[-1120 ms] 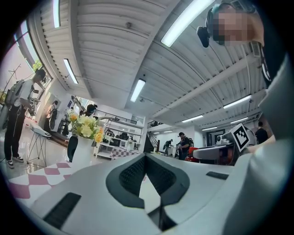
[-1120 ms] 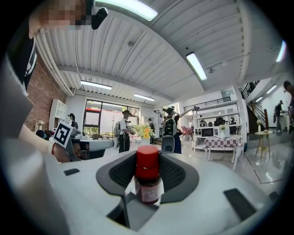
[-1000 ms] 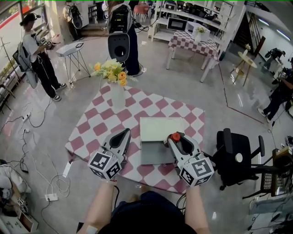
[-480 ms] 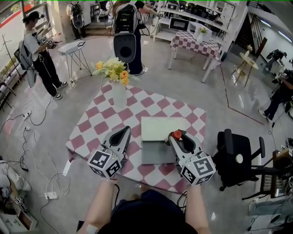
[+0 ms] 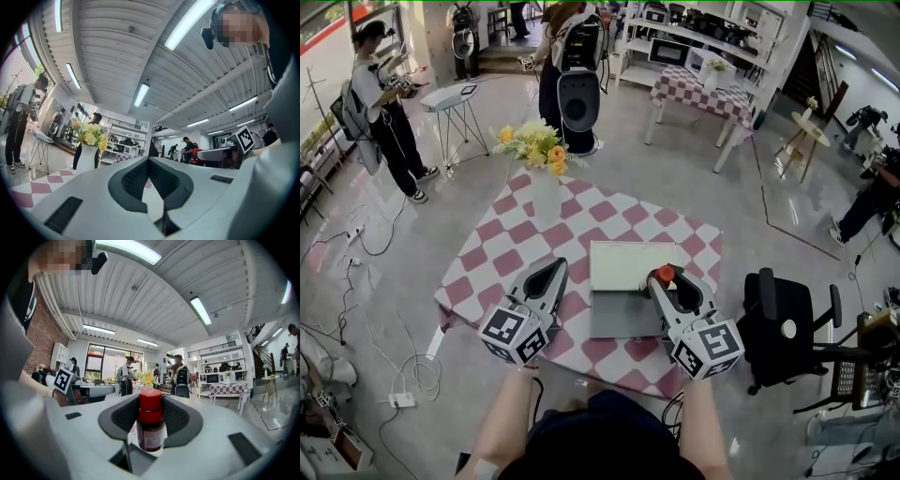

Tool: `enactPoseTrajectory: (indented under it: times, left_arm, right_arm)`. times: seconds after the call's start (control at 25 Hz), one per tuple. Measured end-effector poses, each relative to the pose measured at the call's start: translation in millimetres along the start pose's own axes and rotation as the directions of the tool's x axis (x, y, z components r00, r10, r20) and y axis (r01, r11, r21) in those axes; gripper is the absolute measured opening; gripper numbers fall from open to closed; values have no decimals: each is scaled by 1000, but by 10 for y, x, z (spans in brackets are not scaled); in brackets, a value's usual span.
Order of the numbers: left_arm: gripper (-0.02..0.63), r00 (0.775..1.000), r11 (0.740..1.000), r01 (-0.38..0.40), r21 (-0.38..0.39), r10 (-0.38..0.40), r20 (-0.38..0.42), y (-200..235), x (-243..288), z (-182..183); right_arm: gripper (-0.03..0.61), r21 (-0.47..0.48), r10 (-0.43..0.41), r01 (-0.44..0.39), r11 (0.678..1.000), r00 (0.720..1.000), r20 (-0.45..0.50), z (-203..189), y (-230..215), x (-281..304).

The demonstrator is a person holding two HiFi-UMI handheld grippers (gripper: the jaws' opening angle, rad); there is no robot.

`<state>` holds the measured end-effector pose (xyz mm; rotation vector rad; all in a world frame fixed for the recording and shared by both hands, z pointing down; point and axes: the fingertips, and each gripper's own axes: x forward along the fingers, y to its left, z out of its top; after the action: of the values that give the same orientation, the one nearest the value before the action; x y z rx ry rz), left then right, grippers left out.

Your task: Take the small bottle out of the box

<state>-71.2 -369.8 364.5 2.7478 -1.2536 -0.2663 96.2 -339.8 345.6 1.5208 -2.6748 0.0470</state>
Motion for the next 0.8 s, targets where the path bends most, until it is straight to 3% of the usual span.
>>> enactPoseTrajectory:
  times: [0.8]
  left_arm:
    - [2, 1000, 1000, 6, -8, -6, -13, 42, 40, -35]
  right_arm:
    - [146, 22, -15, 15, 1000, 1000, 8, -28, -57, 20]
